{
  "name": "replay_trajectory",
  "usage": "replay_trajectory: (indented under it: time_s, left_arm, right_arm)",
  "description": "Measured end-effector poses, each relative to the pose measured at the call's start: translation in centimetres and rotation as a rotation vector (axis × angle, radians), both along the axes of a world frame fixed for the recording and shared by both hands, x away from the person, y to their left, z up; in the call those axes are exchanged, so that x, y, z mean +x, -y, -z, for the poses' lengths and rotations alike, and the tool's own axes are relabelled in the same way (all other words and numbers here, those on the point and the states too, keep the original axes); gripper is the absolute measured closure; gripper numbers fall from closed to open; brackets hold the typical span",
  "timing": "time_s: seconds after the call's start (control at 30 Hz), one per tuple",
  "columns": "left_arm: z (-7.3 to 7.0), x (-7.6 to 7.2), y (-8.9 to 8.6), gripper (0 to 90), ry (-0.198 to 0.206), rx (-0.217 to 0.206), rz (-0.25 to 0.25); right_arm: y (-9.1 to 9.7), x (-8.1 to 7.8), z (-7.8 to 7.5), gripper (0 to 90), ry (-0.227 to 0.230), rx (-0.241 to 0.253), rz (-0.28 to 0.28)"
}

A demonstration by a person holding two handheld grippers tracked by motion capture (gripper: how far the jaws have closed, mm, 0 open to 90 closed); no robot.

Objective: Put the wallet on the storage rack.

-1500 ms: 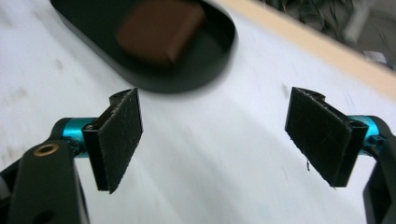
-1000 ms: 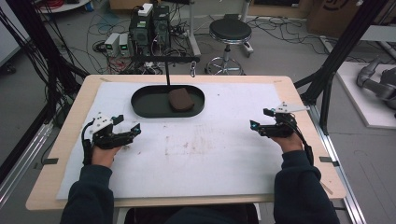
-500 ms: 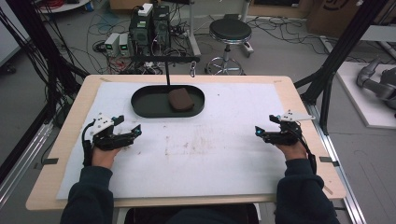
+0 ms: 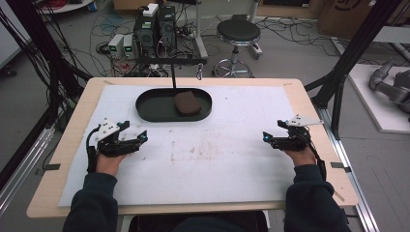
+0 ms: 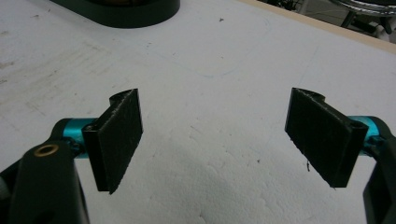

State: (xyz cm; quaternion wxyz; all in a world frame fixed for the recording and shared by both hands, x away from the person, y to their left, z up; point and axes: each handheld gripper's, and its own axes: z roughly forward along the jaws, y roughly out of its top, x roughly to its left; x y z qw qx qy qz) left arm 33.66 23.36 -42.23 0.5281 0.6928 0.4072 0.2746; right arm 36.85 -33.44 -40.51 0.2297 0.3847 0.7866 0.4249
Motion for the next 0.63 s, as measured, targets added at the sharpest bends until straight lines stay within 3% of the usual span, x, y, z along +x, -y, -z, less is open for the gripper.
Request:
replay_trajectory:
  time_s: [0.63]
  left_arm:
    - [0.18, 0.29, -0.12, 18.9, -0.001, -0.006, -0.016]
  right_arm:
    - [0.70, 0.06, 0.11, 19.3, -0.002, 0.014, 0.023]
